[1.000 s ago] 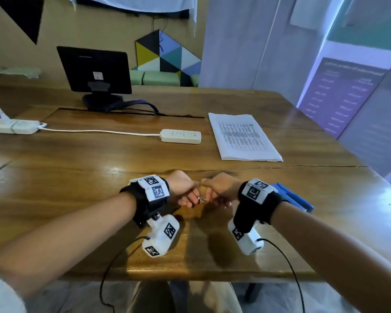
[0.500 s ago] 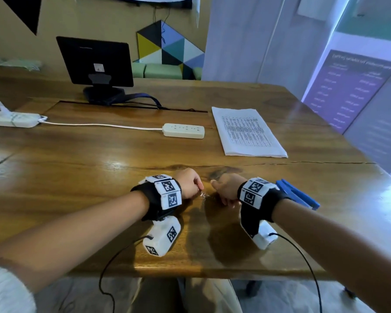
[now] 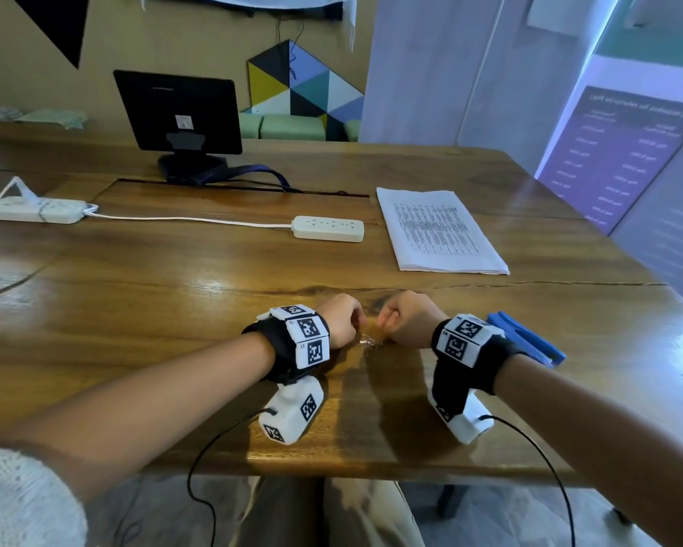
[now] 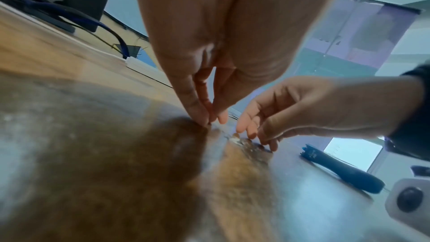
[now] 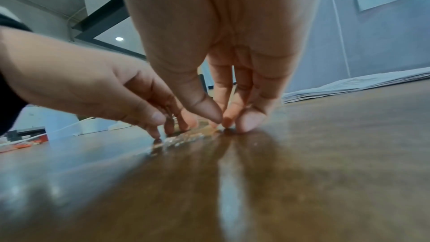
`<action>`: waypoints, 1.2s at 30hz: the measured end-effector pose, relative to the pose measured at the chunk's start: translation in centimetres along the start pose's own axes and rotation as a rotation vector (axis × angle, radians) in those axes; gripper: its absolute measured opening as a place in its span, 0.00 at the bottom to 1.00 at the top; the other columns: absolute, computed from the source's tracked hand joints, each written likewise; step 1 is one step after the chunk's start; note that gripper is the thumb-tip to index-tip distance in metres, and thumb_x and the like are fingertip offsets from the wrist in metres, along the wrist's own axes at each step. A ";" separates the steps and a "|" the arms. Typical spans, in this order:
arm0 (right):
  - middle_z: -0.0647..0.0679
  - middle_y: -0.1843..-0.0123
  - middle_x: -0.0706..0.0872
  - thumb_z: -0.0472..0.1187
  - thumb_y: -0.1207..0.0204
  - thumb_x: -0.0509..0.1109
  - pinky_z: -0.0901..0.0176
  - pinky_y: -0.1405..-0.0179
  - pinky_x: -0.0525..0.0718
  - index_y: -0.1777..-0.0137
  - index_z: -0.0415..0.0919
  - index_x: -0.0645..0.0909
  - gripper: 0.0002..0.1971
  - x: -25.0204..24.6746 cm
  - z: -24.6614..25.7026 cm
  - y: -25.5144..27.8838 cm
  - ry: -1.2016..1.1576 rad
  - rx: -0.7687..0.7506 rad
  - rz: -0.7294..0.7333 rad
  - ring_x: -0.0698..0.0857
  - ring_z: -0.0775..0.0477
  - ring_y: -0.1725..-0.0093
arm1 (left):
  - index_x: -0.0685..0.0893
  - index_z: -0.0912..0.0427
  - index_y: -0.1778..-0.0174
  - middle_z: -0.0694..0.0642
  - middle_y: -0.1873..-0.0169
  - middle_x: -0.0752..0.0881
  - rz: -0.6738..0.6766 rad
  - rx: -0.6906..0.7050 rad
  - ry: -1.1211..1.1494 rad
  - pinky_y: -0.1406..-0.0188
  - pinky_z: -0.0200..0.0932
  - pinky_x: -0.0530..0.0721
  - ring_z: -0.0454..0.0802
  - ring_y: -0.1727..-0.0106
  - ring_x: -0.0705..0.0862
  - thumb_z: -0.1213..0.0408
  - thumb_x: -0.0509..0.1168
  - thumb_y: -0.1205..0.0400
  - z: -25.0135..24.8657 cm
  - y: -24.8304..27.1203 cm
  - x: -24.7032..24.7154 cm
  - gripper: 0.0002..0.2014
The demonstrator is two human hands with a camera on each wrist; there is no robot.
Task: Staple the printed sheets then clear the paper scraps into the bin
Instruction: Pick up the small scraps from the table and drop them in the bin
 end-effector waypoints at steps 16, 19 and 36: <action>0.46 0.56 0.92 0.33 0.29 0.74 0.59 0.44 0.87 0.63 0.42 0.88 0.05 1.0 1.1 1.8 -0.012 -0.020 0.116 0.87 0.51 0.54 | 0.89 0.58 0.49 0.54 0.46 0.88 0.009 0.040 -0.074 0.50 0.40 0.80 0.48 0.50 0.83 0.72 0.67 0.22 -0.9 1.0 0.7 0.09; 0.48 0.62 0.90 0.33 0.31 0.76 0.58 0.46 0.87 0.62 0.41 0.89 0.03 0.5 0.4 2.0 -0.056 0.001 0.094 0.87 0.52 0.58 | 0.89 0.59 0.50 0.54 0.47 0.89 0.035 0.039 -0.061 0.49 0.39 0.81 0.50 0.48 0.85 0.71 0.69 0.23 -0.8 1.1 0.5 0.08; 0.56 0.78 0.84 0.41 0.41 0.85 0.67 0.74 0.83 0.69 0.45 0.84 0.10 0.9 -1.1 0.8 -0.119 -0.013 0.184 0.81 0.55 0.77 | 0.88 0.60 0.48 0.54 0.53 0.90 0.068 -0.013 0.036 0.54 0.37 0.80 0.45 0.55 0.84 0.73 0.74 0.28 0.5 0.9 0.2 0.13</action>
Point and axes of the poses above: each hand's wrist, its own y-axis away from the middle knuckle, its own x-axis out of the palm, z = x × y, the point moved 8 cm from there along -y, towards the middle knuckle
